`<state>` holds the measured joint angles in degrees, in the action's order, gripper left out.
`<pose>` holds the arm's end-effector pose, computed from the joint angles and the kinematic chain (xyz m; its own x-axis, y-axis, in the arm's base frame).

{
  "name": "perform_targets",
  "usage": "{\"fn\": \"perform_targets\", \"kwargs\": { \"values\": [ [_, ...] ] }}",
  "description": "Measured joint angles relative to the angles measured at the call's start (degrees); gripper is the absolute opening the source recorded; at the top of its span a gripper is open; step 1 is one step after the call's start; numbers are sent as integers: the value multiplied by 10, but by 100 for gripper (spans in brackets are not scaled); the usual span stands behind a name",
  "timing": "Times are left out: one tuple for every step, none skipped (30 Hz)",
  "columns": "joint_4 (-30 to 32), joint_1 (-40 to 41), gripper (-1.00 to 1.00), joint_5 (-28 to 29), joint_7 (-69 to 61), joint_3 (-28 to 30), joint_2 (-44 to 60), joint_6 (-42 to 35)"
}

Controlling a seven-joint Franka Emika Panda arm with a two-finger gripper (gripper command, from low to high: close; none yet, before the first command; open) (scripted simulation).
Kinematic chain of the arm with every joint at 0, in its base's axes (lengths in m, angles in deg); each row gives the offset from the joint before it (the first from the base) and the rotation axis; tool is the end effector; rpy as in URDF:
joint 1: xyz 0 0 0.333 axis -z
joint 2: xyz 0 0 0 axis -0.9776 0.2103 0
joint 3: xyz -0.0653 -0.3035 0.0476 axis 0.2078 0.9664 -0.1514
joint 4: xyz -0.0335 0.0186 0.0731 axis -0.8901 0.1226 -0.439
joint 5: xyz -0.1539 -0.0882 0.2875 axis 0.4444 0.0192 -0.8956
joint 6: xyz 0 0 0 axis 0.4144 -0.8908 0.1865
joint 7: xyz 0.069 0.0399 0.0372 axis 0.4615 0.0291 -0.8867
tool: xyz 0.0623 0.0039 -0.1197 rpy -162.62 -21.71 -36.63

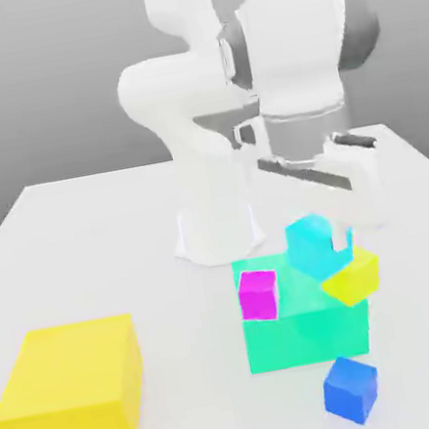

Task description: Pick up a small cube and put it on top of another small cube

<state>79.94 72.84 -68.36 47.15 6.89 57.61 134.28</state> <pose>0.3140 0.1444 0.3588 -0.0575 -0.9976 -0.0382 -0.9975 0.0589 -0.0387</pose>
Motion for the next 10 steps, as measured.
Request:
{"fn": "perform_targets", "kwargs": {
  "values": [
    [1, -15, -100, -3, -6, -6, -16, -22],
    [8, -16, -100, -1, -1, -11, -20, -29],
    [15, -16, -100, 1, 3, -15, -13, -20],
    [21, -14, -100, 2, 5, -20, -1, -4],
    [28, -12, -100, 4, 8, -24, 13, 16],
    [35, -11, -100, 6, 10, -28, 29, 38],
    [41, -11, -100, 8, 13, -30, 46, 61],
    [46, -10, 100, 9, 15, -33, 58, 78],
    [46, -10, 100, 9, 15, -33, 58, 78],
    [46, -10, 100, 9, 15, -33, 58, 78]
  ]
}}
